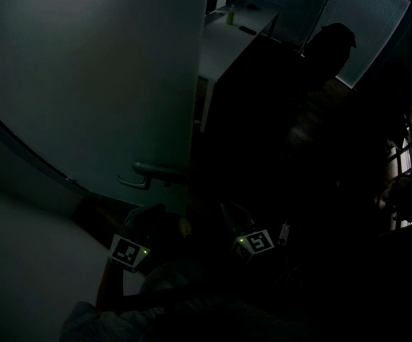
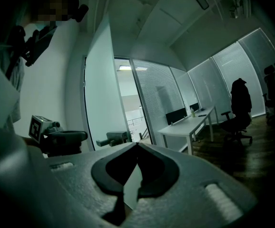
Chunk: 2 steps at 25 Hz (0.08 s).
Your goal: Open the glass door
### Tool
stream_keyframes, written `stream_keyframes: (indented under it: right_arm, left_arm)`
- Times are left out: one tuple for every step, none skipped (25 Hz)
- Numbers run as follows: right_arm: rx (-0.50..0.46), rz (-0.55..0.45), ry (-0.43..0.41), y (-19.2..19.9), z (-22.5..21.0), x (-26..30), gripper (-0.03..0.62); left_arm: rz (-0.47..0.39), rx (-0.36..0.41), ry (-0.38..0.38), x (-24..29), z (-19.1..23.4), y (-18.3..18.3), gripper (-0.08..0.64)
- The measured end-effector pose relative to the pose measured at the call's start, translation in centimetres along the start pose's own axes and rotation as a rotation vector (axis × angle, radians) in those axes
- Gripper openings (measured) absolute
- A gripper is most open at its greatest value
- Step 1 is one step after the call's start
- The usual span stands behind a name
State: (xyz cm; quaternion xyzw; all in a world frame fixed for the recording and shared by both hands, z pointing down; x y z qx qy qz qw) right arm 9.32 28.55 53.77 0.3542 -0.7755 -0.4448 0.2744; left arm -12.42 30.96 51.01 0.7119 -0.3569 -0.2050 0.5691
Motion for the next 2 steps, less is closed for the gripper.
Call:
stream_keyframes:
  right_arm:
    - [0.000, -0.001, -0.001, 0.02, 0.02, 0.01, 0.002]
    - [0.001, -0.001, -0.001, 0.03, 0.04, 0.02, 0.002]
  left_arm:
    - [0.001, 0.000, -0.001, -0.01, 0.01, 0.02, 0.003]
    - [0.003, 0.001, -0.001, -0.03, 0.02, 0.04, 0.003]
Point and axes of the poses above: the fingertips, and each gripper's own axes: x forward along the fingers, z to its left, y out of its underside, the point moved 5 cm from there along -x, backward along the fingers, and after that the axes turned 13 degrees about x, right-handed, at the moved point
